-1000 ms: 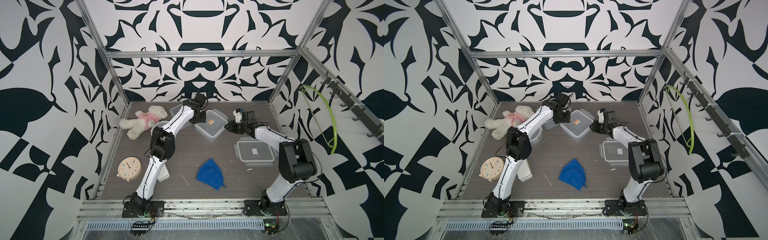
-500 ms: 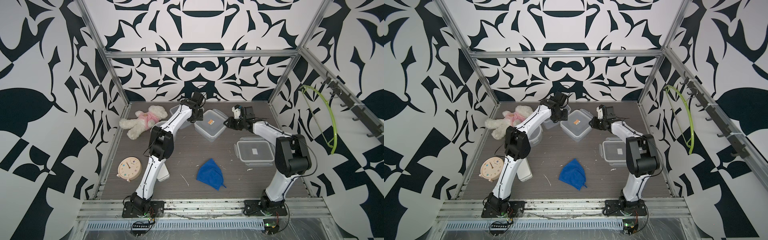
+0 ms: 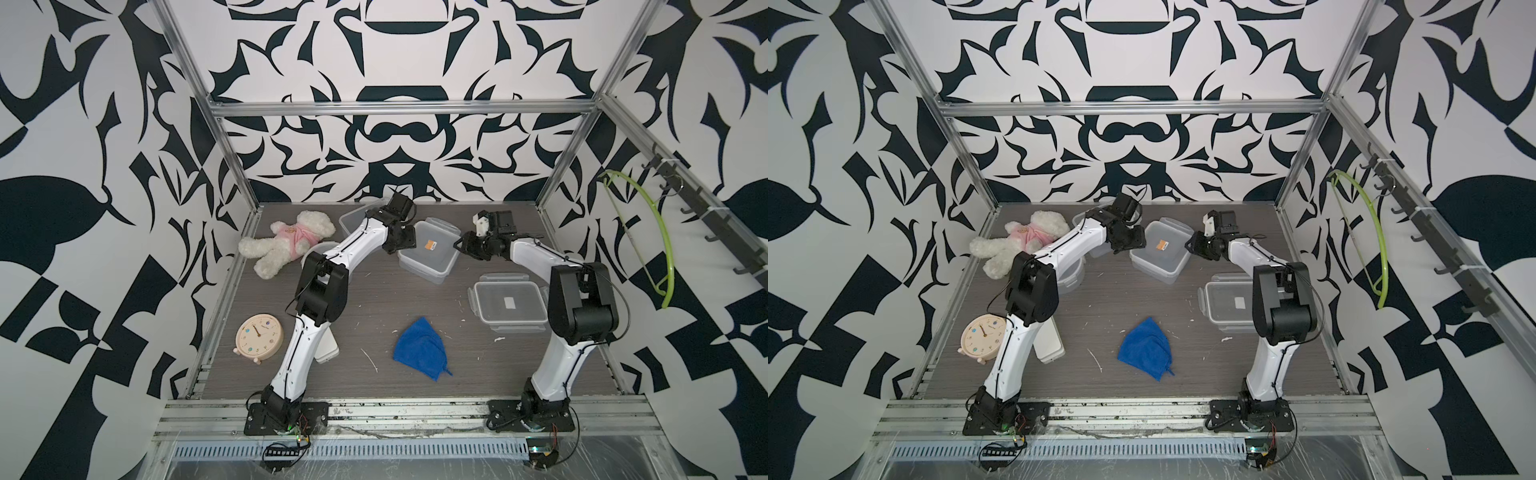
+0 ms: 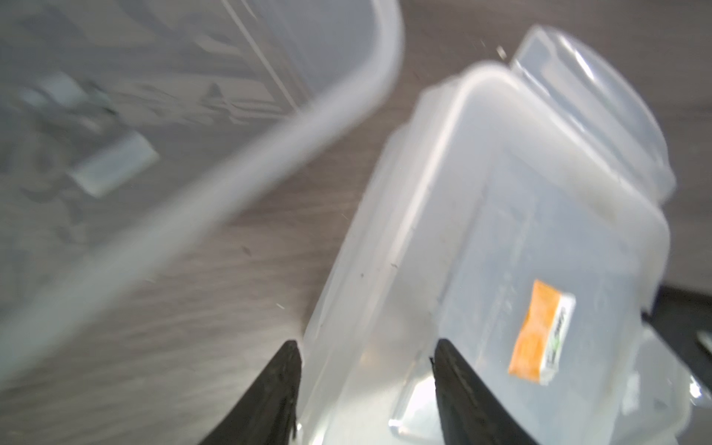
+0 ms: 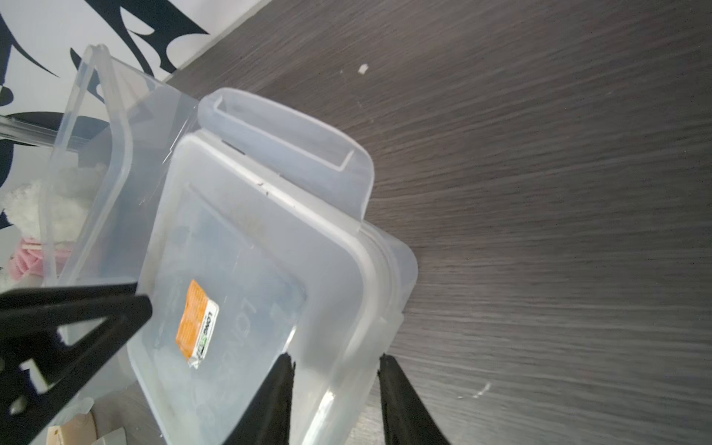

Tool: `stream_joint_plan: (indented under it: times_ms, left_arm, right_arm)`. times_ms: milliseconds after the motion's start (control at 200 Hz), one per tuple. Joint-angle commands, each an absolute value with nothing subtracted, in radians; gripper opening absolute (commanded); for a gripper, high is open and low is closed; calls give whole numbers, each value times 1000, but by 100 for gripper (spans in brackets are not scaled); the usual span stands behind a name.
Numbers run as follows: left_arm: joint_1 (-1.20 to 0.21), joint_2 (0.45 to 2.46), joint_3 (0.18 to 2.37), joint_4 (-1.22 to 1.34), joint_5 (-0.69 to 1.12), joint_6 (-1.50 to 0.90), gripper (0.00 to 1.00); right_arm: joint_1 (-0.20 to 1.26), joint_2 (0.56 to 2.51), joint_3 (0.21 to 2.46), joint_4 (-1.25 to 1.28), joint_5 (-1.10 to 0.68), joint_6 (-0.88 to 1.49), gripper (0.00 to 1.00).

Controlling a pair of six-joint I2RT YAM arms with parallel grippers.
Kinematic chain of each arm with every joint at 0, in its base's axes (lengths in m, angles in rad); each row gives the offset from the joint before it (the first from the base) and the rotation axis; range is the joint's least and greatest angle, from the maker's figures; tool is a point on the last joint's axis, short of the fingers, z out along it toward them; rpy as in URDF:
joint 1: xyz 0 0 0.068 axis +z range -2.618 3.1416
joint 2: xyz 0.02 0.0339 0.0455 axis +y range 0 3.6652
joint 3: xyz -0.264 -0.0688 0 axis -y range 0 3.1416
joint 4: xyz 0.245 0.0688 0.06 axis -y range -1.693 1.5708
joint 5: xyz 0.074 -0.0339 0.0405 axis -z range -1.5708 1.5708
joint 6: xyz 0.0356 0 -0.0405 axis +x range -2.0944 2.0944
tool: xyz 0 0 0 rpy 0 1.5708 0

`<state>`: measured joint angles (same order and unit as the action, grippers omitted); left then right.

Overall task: Wipe the insides of the lunch boxes
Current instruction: Adjust the lunch box at the center of the board.

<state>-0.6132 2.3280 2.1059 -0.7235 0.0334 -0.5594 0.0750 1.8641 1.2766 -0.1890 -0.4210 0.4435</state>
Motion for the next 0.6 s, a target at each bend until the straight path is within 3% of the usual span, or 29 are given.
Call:
stream_joint_plan:
  times_ms: [0, 185, 385, 595]
  left_arm:
    - [-652, 2284, 2036, -725, 116, -605, 58]
    - [-666, 2237, 1994, -747, 89, -619, 58]
    - [-658, 2220, 2133, -852, 20, -580, 58]
    - [-687, 2221, 2175, -789, 115, -623, 59]
  right_arm:
    - [28, 1858, 1311, -170, -498, 458, 47]
    - [-49, 1852, 1220, 2, -674, 524, 54]
    - [-79, 1822, 1063, 211, -840, 595, 57]
    - [-81, 1871, 954, 467, -952, 724, 59]
